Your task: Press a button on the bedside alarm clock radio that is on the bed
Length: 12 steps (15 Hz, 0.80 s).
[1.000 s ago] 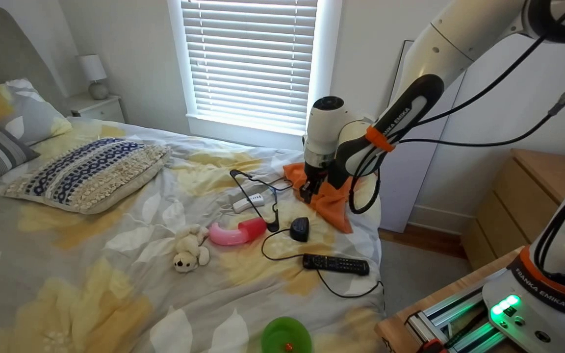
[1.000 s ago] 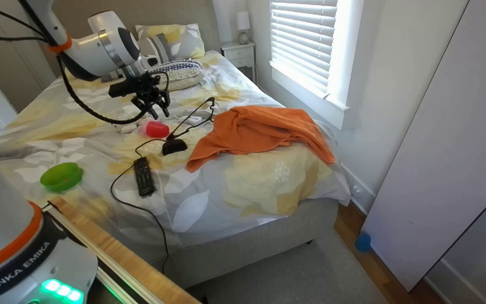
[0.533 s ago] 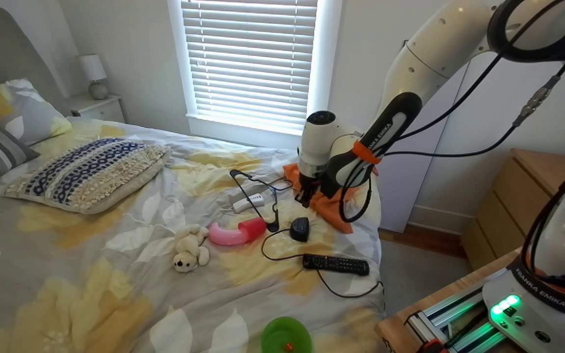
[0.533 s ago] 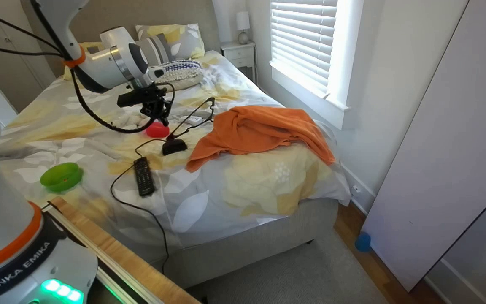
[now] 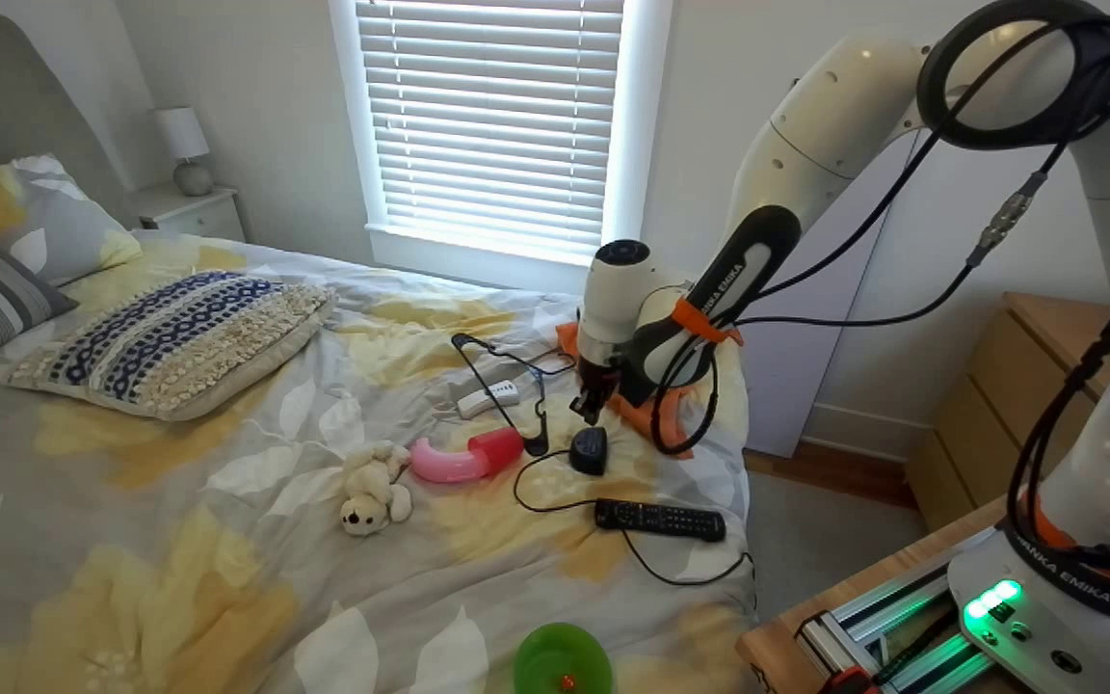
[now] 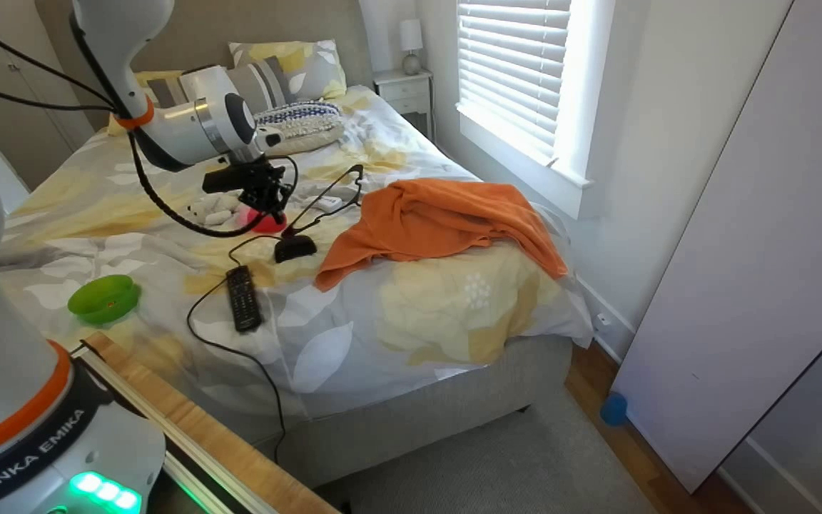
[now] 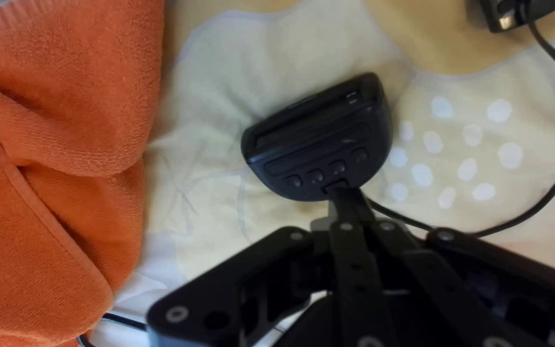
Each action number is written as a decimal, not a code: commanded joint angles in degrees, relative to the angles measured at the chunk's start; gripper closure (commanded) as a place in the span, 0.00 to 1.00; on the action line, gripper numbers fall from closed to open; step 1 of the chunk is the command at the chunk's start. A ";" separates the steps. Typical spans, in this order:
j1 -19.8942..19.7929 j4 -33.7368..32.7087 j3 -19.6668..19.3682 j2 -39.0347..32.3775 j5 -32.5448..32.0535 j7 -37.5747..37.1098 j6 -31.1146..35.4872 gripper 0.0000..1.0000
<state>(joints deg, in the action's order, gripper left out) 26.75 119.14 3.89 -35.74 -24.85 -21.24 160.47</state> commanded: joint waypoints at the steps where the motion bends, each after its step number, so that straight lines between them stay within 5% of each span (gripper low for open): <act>1: 2.31 -1.83 -2.42 -2.91 2.15 1.22 2.86 1.00; 12: 8.40 -4.21 -9.47 -8.10 4.73 0.57 7.93 1.00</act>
<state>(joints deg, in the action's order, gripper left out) 32.33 116.54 -3.42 -41.60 -22.09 -21.15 167.17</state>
